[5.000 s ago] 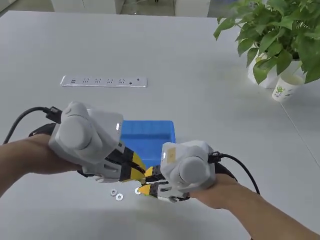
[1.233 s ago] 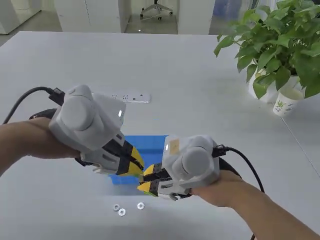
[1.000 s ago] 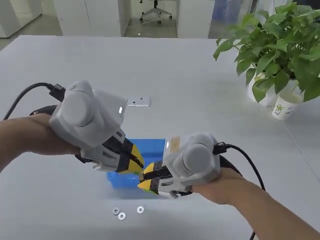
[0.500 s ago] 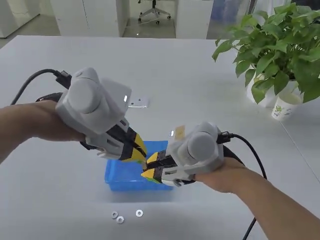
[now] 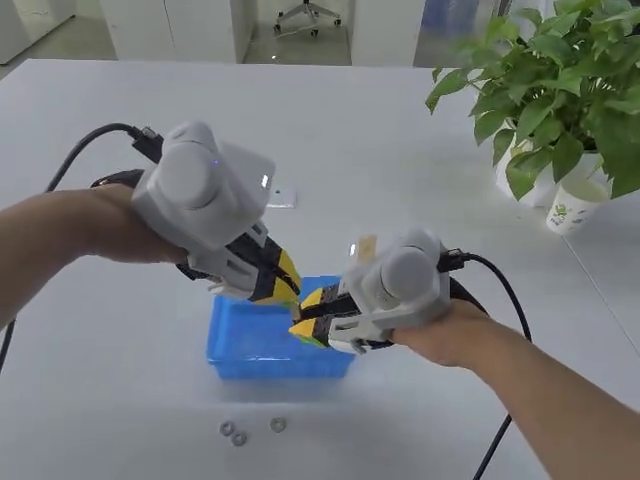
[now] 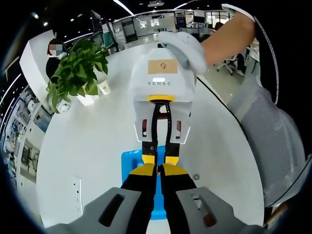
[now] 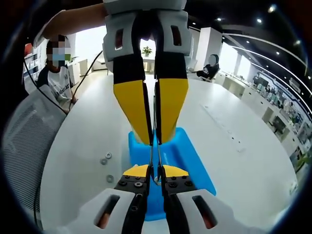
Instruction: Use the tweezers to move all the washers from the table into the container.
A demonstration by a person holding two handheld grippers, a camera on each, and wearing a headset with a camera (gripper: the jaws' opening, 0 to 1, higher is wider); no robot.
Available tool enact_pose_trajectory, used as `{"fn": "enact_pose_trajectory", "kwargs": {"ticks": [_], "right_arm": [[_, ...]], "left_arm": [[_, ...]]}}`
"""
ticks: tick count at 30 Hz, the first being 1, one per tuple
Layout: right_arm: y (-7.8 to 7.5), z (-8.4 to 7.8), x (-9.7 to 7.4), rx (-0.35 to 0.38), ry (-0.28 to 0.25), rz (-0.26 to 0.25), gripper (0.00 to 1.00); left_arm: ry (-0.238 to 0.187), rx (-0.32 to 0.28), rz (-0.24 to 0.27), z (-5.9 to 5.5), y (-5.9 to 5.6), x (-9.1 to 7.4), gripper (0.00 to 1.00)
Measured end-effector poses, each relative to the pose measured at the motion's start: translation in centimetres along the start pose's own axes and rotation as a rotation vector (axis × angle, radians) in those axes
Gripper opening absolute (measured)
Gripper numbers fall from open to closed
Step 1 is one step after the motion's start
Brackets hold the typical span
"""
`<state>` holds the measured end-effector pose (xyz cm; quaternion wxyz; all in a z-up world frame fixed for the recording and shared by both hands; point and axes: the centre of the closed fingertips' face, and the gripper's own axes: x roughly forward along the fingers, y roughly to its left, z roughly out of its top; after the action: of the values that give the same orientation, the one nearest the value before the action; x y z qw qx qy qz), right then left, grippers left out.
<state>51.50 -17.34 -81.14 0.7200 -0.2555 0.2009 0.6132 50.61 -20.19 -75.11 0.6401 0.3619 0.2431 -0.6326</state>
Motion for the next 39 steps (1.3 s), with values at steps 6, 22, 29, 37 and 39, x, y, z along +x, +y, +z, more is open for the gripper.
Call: {"fn": "enact_pose_trajectory", "kwargs": {"ticks": [6,22,29,37,39], "right_arm": [[-0.7,-0.8,0.7,0.007,0.007,0.004,0.11],[-1.8,-2.6,2.3,0.027,0.025,0.020,0.11],[-1.8,-3.4,2.8,0.022,0.046,0.032,0.11],[-1.7,-4.1,2.9,0.011,0.070,0.050,0.11],[-1.8,-4.3,3.0,0.003,0.074,0.053,0.11]], "left_arm": [[0.013,0.002,-0.002,-0.7,0.6,0.8,0.07],[0.031,-0.010,-0.007,-2.5,1.9,2.6,0.07],[0.033,-0.020,-0.018,-3.0,1.9,3.3,0.07],[0.033,-0.025,-0.030,-3.1,1.8,4.0,0.07],[0.031,-0.028,-0.032,-3.1,1.8,4.0,0.07]]}}
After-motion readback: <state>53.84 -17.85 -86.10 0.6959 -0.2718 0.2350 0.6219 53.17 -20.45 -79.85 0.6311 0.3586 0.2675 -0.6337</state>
